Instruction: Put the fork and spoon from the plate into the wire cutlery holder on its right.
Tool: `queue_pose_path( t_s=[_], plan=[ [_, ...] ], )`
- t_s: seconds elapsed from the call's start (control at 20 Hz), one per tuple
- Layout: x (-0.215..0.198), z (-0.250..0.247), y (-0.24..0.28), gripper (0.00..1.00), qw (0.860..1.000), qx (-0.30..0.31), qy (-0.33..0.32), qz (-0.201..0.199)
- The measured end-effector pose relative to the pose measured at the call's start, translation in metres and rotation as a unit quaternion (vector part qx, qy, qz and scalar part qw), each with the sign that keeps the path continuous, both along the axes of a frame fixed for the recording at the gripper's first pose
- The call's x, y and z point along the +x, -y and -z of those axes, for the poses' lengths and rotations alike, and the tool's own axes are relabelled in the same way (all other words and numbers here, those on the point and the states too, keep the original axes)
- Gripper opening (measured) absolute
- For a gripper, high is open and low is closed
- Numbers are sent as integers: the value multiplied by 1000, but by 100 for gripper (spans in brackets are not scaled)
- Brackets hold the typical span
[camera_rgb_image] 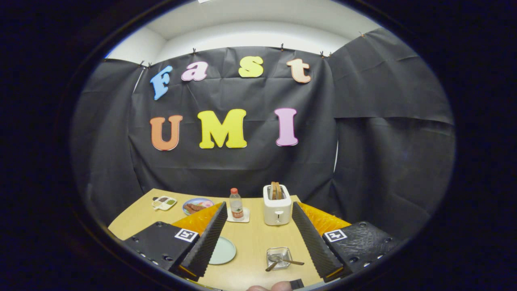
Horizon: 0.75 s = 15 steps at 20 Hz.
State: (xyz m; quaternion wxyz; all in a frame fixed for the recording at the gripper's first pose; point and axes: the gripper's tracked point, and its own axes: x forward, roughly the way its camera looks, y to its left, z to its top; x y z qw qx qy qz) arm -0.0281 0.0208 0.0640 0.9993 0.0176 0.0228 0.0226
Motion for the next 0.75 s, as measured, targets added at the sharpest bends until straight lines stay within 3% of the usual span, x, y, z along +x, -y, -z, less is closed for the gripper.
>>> queue_pose_path(
  t_s=[0.75],
  plan=[
    [-2, -9, 9, 96, 998, 15, 31, -43]
  ],
)
